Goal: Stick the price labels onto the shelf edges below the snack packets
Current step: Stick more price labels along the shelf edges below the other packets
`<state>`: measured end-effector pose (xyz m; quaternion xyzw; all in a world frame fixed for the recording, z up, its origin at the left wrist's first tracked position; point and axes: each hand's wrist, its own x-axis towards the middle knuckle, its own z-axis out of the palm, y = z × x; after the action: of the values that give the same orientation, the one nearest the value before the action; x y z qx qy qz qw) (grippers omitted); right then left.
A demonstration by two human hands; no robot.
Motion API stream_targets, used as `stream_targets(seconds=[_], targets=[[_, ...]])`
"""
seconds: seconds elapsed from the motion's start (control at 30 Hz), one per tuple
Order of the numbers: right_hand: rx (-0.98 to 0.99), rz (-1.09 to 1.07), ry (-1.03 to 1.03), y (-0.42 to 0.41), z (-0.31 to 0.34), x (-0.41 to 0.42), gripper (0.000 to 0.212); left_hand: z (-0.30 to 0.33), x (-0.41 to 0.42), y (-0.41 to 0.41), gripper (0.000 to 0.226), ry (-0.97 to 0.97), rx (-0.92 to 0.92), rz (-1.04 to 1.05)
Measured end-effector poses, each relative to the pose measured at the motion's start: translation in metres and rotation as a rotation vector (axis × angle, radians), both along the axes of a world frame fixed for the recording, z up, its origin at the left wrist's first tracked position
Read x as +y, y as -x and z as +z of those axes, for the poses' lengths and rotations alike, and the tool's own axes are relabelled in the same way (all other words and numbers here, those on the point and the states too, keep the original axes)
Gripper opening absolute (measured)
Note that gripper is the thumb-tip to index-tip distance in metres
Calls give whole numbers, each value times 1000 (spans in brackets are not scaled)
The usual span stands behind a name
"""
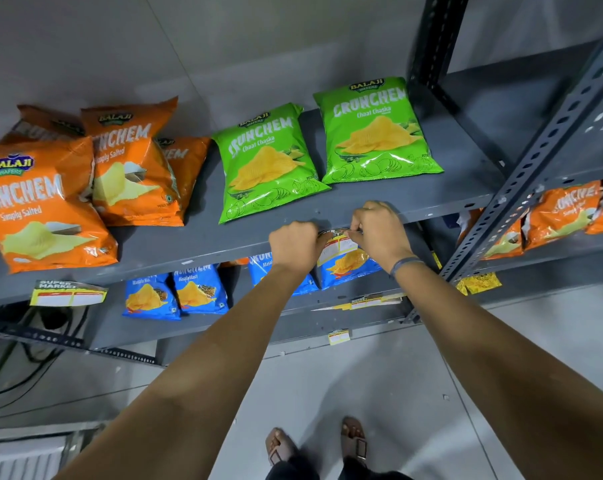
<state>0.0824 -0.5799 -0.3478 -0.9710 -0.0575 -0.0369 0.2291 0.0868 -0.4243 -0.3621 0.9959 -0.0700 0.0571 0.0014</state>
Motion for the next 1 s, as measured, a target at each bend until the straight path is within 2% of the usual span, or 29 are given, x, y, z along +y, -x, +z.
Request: stream_targets(seconds=[0.17,0.27,0.33,0.43,0.57,0.7,0.83,0.9,1.0], targets=[[-18,-26,-82,3,0,0,13,6,-9,2,42,20,11,33],[-86,-83,-140,14,-3,4,25,8,-2,6,44,45,24,36],[-144,-114,-149,20,-4,16,24,11,14,10,47,76,29,50],[-174,-91,-205,24,-2,55,17,16,64,24,49,156,-10,108],[-130,24,-347,30,-4,145,9,24,168,51,43,188,-78,254],[62,184,-529,44,-13,262,4,35,289,87,28,182,-222,363],[354,242,-589,62,-33,370,23,43,394,108,17,177,-370,402],[475,195,-618,64,-39,411,26,45,428,105,23,163,-327,395],[638,70,-831,58,-41,448,26,47,453,90,33,200,-145,350]])
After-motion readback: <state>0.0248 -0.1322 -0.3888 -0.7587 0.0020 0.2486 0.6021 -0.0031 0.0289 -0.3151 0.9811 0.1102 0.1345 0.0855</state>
